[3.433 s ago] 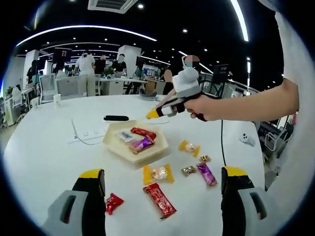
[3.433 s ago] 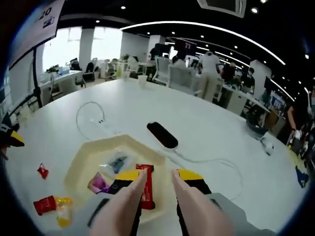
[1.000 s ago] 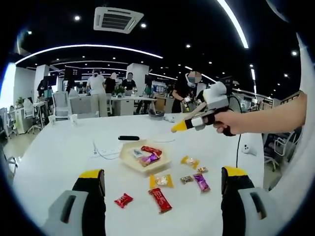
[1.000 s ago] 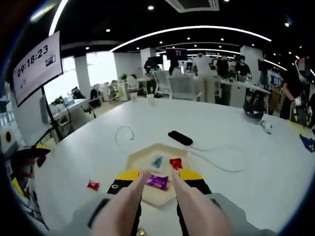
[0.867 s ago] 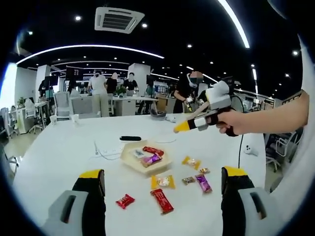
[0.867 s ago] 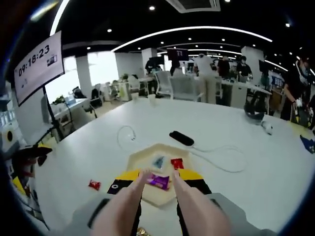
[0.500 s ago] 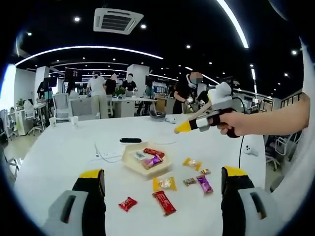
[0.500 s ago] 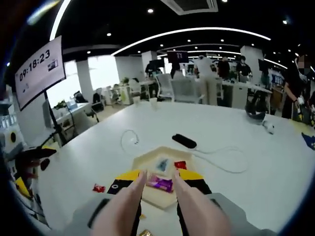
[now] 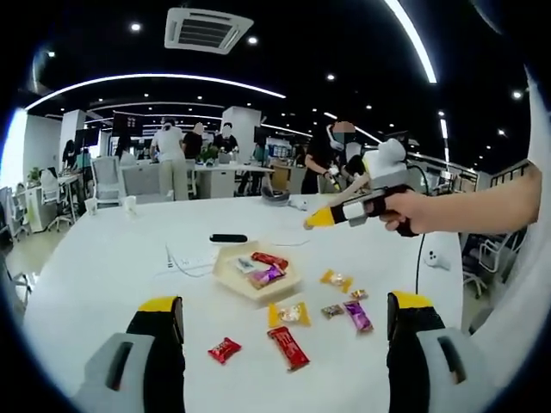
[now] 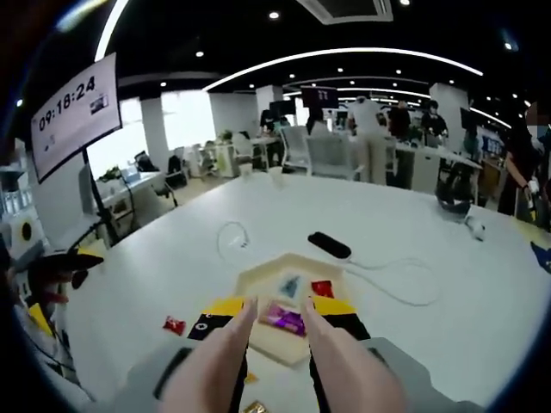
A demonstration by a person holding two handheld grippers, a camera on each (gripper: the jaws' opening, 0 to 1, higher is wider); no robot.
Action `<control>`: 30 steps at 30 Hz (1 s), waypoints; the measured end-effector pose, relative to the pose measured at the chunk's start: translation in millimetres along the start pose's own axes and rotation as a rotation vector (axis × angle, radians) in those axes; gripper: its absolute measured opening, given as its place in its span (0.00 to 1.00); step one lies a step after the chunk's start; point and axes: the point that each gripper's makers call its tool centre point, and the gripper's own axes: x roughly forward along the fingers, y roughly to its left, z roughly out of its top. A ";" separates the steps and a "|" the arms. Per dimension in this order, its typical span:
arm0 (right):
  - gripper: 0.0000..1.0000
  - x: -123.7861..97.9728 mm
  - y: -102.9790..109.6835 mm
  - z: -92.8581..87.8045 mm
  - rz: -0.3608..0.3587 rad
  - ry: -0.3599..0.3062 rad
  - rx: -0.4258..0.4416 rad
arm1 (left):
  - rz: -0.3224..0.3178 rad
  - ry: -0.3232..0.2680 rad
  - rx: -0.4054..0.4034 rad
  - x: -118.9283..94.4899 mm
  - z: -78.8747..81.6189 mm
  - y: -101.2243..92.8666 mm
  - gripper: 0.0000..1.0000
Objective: Place the target food into the container with the food tongs after gripping and lifting it, then release it inside without dropping or visibly crushing the food.
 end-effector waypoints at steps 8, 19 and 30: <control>0.27 1.8 9.5 1.3 0.020 -0.006 0.010 | -0.004 0.007 0.000 0.2 -2.4 0.3 0.99; 0.27 11.1 22.8 -11.9 0.057 0.028 -0.017 | -0.002 0.061 0.007 -10.8 -21.6 9.5 0.99; 0.27 14.1 48.1 -16.6 0.153 0.027 -0.050 | 0.014 0.060 0.000 -10.1 -18.8 17.0 0.99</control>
